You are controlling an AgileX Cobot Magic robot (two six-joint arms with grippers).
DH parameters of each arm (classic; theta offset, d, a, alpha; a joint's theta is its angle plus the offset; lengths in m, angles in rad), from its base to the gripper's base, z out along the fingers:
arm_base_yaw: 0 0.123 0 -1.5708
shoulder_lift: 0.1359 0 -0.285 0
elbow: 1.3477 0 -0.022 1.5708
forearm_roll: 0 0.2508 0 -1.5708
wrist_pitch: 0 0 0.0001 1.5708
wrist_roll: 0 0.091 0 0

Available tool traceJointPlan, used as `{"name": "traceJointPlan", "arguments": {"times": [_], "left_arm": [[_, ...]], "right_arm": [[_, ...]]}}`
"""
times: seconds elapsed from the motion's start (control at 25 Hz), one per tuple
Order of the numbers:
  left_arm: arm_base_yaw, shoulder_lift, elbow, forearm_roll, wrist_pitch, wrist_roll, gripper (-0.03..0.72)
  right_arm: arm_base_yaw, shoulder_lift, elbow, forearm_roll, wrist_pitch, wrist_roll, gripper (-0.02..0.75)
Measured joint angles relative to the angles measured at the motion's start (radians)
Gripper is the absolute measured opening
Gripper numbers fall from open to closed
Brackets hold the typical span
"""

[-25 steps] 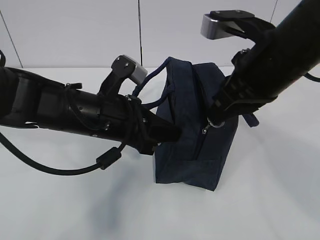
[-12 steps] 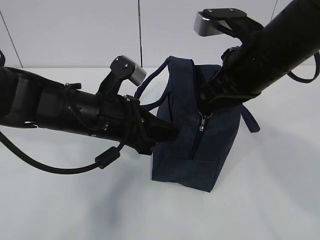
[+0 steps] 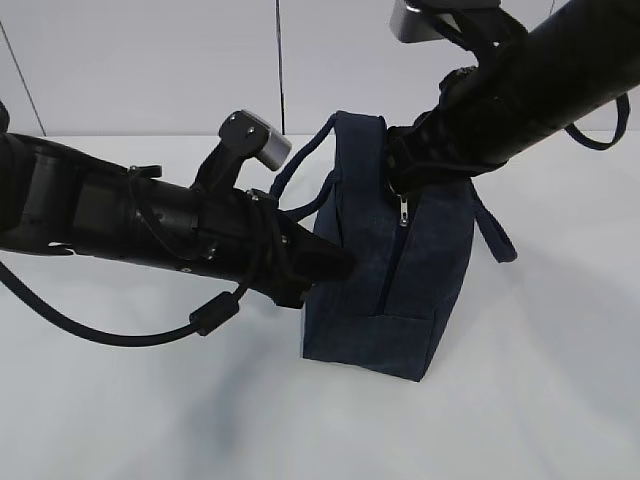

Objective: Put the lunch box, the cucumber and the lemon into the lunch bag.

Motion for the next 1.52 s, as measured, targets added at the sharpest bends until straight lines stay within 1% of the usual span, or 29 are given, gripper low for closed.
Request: {"name": "traceJointPlan", "arguments": {"times": [0.32,0.48,0.6,0.8,0.96,1.24,1.52], "left_arm": [[0.0,0.0,0.0,0.0,-0.003,0.0,-0.009],[0.0,0.0,0.0,0.0,-0.01,0.0,-0.009],[0.0,0.0,0.0,0.0,-0.013,0.0,-0.009],[0.0,0.0,0.0,0.0,-0.013,0.0,-0.009],[0.0,0.0,0.0,0.0,-0.013,0.0,-0.009],[0.0,0.0,0.0,0.002,-0.017,0.0,-0.009],[0.0,0.0,0.0,0.005,-0.019,0.0,-0.009]], "right_arm": [[0.0,0.06,0.0,-0.002,-0.1,0.064,0.007],[0.0,0.065,-0.009,-0.002,-0.116,0.074,0.007],[0.0,0.065,-0.031,0.011,-0.079,0.076,0.007],[0.0,0.061,-0.073,0.016,0.023,0.077,0.007],[0.0,0.03,-0.081,0.016,0.063,0.082,0.007],[0.0,0.007,-0.083,0.005,0.078,0.108,0.007],[-0.011,0.007,-0.083,-0.01,0.039,0.131,0.007]]}}
